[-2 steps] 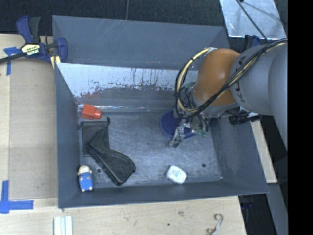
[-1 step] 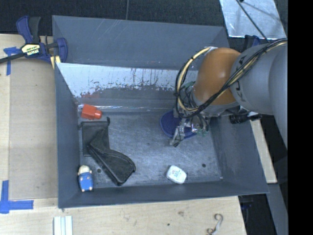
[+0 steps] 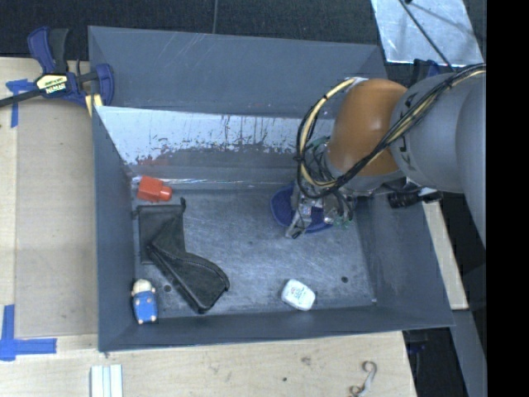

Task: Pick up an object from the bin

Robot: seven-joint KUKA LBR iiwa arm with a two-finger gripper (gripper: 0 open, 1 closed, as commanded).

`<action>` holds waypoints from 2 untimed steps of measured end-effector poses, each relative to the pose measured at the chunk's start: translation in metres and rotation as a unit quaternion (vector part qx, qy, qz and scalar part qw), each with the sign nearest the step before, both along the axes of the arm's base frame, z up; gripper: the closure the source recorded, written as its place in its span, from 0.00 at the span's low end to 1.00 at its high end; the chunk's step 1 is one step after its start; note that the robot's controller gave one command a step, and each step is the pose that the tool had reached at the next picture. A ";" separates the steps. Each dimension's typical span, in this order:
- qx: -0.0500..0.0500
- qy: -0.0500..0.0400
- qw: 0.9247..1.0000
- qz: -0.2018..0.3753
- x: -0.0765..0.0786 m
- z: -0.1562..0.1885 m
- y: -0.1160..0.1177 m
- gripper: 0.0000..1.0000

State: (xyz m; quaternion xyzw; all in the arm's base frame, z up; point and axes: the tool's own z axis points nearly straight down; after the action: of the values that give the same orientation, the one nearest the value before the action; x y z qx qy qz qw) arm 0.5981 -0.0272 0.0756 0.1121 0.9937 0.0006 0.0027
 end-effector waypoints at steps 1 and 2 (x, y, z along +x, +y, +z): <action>-0.001 -0.002 1.000 0.002 0.002 0.050 -0.001 1.00; -0.001 0.000 1.000 0.003 0.003 0.053 -0.001 1.00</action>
Offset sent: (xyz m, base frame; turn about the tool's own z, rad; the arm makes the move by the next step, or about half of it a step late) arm 0.0001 -0.0002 0.0466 0.0000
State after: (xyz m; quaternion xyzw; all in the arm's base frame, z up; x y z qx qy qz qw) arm 0.6013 -0.0286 0.1282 0.1096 0.9940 -0.0001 0.0025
